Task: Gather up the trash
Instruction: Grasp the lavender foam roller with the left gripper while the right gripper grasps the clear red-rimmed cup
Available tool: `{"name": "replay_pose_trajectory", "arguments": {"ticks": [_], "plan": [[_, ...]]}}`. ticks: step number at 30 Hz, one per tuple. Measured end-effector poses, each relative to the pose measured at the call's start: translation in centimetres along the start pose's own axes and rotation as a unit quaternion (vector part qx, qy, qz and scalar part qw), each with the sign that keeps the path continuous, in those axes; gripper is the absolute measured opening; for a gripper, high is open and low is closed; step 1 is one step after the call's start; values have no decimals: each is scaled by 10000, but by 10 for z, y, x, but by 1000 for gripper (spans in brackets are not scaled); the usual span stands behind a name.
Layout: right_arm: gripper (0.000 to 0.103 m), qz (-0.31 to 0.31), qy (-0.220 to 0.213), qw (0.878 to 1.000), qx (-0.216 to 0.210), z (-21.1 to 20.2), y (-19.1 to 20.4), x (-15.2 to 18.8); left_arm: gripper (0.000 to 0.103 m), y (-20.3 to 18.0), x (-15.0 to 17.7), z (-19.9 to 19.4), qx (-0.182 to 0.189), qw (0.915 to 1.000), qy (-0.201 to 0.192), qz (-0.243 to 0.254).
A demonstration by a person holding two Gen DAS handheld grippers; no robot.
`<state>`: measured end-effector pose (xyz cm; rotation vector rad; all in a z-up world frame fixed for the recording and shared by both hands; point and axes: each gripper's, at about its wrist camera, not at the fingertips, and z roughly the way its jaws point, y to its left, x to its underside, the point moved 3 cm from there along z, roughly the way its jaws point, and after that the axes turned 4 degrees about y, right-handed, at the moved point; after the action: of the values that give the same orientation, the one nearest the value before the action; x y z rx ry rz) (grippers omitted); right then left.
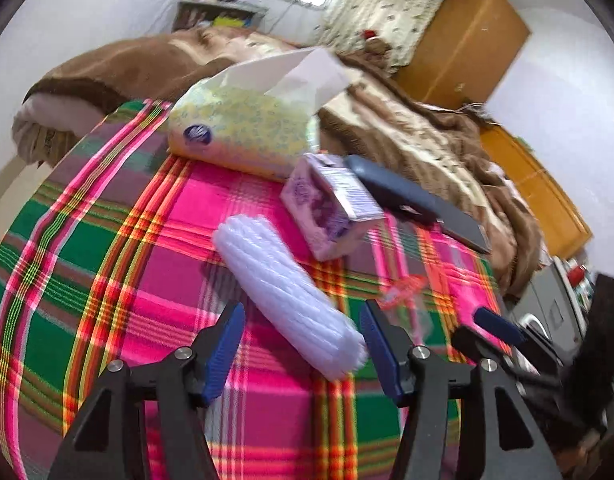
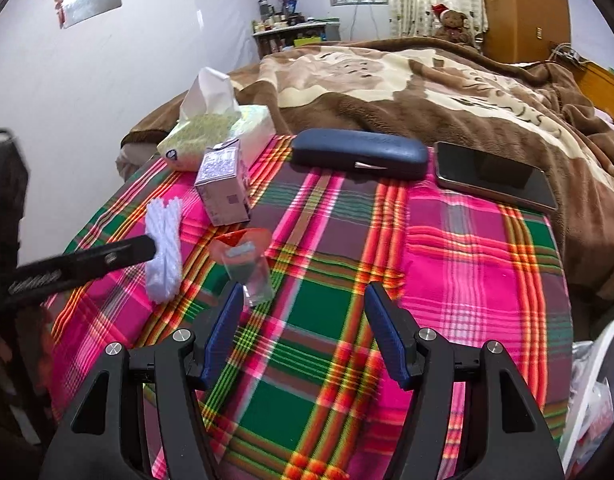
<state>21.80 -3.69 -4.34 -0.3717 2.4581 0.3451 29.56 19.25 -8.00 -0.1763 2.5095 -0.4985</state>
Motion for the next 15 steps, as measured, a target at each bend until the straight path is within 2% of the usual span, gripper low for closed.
{"name": "replay_pose_trajectory", "arguments": {"ticks": [5,8,10,15], "plan": [[64,-166,74,9997,-159,11,7,-7,60,8,-7,17,-5,9997,91,-224],[64,-237,180,9995,-139,21,10,-9,55,10,-8,19,-18,9997,102,-242],[64,-308,245,9991,-148,27,13,-10,44,11,-10,22,-48,9997,116,-214],[64,-329,369,9984,-255,35,18,-10,40,14,-10,22,-20,9996,93,-249]]}}
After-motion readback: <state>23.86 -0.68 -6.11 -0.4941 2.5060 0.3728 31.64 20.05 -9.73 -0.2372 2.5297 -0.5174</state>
